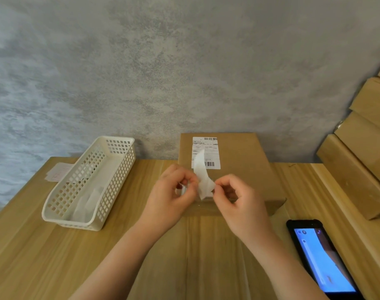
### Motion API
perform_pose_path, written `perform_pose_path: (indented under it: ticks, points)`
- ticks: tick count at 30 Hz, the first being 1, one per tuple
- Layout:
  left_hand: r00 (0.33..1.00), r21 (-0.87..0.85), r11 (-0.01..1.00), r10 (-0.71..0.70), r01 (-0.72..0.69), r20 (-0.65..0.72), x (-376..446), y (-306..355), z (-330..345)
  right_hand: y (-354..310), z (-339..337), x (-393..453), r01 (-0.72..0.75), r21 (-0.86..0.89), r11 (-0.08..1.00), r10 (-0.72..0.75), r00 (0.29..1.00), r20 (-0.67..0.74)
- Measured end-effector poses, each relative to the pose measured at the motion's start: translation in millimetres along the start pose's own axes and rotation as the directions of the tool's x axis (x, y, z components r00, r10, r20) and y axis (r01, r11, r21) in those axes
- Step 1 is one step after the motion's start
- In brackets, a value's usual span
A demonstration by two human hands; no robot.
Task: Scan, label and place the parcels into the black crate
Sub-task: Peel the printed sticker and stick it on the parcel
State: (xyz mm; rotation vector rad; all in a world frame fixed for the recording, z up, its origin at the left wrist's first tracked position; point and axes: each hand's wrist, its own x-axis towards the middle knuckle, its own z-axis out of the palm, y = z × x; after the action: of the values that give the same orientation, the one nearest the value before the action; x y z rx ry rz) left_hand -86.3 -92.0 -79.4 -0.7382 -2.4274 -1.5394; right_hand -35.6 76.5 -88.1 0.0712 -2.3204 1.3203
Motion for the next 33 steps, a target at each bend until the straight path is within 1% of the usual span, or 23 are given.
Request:
perform_pose_path:
  ticks: [4,7,11,13,15,17,18,20,23,27,33]
  points:
    - [0.976,-0.099,0.976,-0.2,0.192,-0.082,3,-18,-25,10,-13,8,-0.146,0.082,0.986,0.147,0.989,-0.004]
    - [0.934,-0.137,0.951,-0.301,0.278,-0.192,6,-31,-52,16,-21,14,-0.228,0.119,0.966,0.236,0.97,-0.054]
    - [0.874,-0.035,0.944,-0.318,0.329,-0.368,5,-42,-84,19,-26,18,-0.277,0.151,0.949,0.294,0.95,-0.102]
    - [0.851,0.028,0.934,-0.312,0.356,-0.423,3,-48,-97,16,-25,20,-0.282,0.193,0.94,0.304,0.947,-0.098]
    - [0.844,0.133,0.921,-0.269,0.367,-0.464,2,-57,-110,10,-20,22,-0.277,0.237,0.931,0.302,0.95,-0.075]
    - [0.844,0.28,0.87,-0.239,0.406,-0.48,1,-64,-122,5,-14,23,-0.273,0.272,0.923,0.294,0.955,-0.037]
    - [0.841,0.34,0.831,-0.247,0.439,-0.482,0,-68,-128,3,-11,23,-0.271,0.281,0.921,0.287,0.958,-0.018]
    - [0.835,0.446,0.745,-0.268,0.496,-0.481,-3,-79,-136,0,-5,24,-0.256,0.282,0.925,0.264,0.965,0.011]
    - [0.831,0.578,0.614,-0.272,0.538,-0.485,-9,-91,-143,-4,1,25,-0.243,0.283,0.928,0.24,0.97,0.048]
    - [0.817,0.613,0.544,-0.313,0.573,-0.485,-13,-94,-144,-8,6,27,-0.246,0.301,0.921,0.232,0.969,0.08]
    - [0.818,0.653,0.493,-0.319,0.575,-0.479,-16,-93,-145,-9,9,29,-0.247,0.29,0.925,0.229,0.969,0.094]
